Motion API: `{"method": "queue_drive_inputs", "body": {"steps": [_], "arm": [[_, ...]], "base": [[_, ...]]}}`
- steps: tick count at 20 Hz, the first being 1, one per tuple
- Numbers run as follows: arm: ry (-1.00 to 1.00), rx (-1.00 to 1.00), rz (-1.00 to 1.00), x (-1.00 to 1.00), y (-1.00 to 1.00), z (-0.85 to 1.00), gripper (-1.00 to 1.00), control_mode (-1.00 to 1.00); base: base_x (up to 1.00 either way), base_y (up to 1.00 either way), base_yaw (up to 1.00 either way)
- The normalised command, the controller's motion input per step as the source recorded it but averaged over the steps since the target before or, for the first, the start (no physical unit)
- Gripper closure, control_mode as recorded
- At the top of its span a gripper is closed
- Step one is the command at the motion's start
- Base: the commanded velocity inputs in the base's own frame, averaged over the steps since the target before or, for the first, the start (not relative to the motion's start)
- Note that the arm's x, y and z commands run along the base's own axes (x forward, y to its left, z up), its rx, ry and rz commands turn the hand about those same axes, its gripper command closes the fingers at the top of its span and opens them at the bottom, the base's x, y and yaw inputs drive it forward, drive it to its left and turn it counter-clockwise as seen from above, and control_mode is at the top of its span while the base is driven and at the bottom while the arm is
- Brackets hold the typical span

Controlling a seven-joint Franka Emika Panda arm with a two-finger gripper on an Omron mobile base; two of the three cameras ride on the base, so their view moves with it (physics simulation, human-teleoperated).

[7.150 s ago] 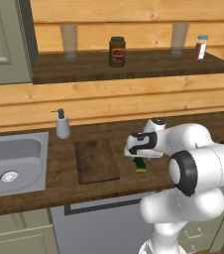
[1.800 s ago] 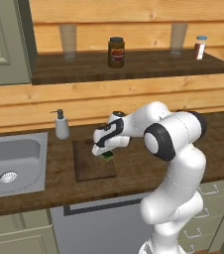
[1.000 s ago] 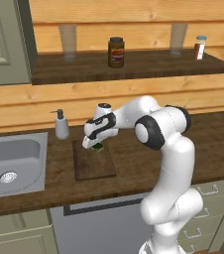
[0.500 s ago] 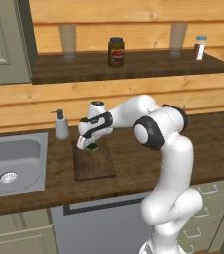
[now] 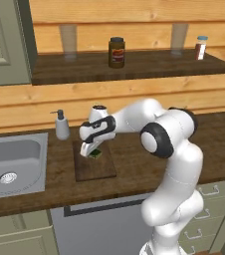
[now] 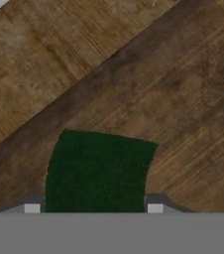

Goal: Pick up the sponge from the counter and clean the cutting board by briefly scrubbing or pressing down on the cutting board. Once finished, release the sponge.

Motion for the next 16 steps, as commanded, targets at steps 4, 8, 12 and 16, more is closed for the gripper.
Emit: {"method": "queue_drive_inputs", "body": {"steps": [4, 8, 12, 16], "arm": [[-0.01, 0.01, 0.08, -0.62, 0.0, 0.0, 1.0, -1.0], [0.0, 0.05, 0.03, -0.63, 0.0, -0.15, 1.0, -1.0], [-0.04, 0.03, 0.0, -0.67, 0.0, -0.23, 1.0, -1.0], [-0.07, 0.02, 0.01, -0.67, 0.0, -0.18, 1.0, -1.0]], "base": [[0.0, 0.0, 0.0], [0.0, 0.0, 0.0], [0.0, 0.0, 0.0], [0.0, 0.0, 0.0]]}}
